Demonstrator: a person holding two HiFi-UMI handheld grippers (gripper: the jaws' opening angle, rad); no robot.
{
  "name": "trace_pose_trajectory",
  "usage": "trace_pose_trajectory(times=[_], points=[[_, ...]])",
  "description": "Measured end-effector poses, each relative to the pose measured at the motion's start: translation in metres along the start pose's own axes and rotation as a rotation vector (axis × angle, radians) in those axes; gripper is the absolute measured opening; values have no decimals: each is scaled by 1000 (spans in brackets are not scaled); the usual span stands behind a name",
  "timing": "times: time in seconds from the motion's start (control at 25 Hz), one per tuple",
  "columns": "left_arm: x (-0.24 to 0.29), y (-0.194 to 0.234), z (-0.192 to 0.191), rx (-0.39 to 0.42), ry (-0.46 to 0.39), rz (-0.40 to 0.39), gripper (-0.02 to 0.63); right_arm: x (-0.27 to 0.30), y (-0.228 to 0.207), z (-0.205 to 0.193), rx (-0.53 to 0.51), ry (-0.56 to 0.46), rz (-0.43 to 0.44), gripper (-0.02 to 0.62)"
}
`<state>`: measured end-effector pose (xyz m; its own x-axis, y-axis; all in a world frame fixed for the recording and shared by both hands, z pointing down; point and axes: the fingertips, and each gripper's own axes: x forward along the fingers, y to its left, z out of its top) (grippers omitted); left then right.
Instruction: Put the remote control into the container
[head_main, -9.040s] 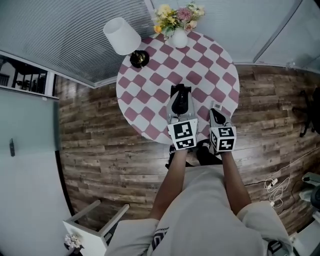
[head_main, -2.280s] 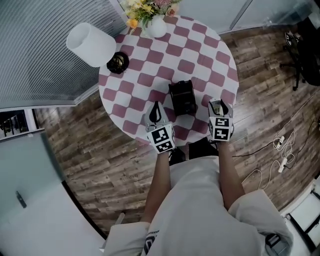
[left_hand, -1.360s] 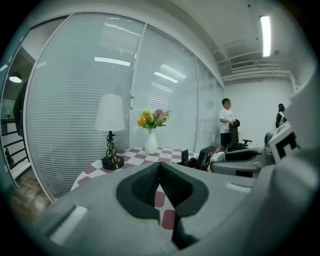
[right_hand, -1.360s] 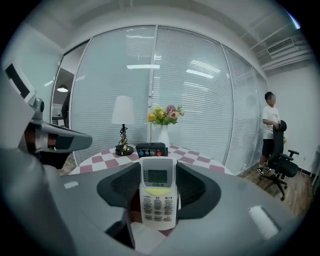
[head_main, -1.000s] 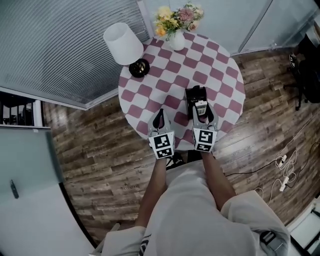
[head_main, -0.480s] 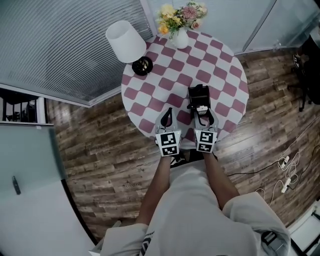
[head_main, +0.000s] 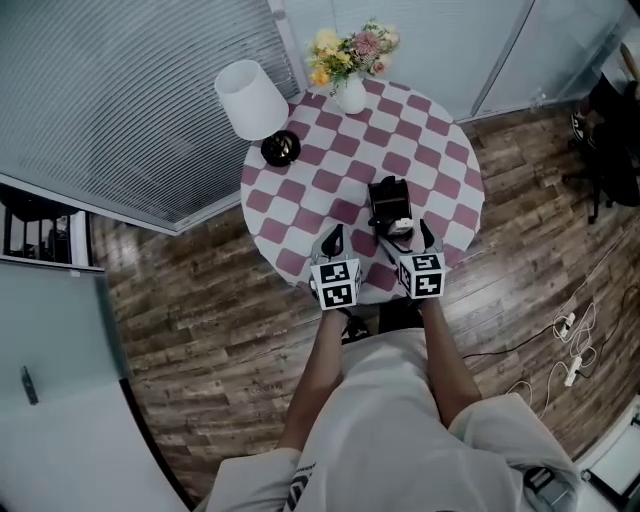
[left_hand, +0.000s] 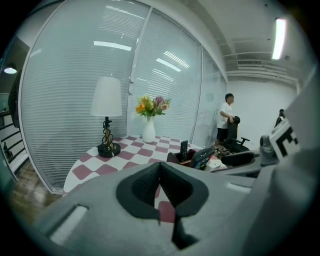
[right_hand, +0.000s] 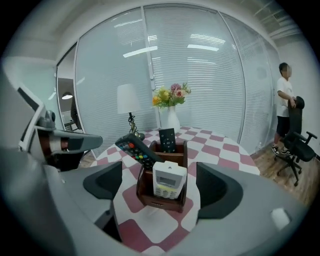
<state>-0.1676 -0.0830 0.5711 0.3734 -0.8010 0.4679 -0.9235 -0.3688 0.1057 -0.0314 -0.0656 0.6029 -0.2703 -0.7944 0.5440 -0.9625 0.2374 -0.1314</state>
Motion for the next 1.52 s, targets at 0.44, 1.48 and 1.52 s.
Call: trace_pose_trajectory(times=[0.44,1.48,1.52], points=[[-25,-37,9,19,-23,-8,5,-72,-43,8,62,-31,-45,294],[-71,-132,-27,-29,36,37,5,-132,-67,-48,0,117,99,2],[-72,-131,-26,-35,35,39,5,-132,-67,-47,-3,114,103,2]])
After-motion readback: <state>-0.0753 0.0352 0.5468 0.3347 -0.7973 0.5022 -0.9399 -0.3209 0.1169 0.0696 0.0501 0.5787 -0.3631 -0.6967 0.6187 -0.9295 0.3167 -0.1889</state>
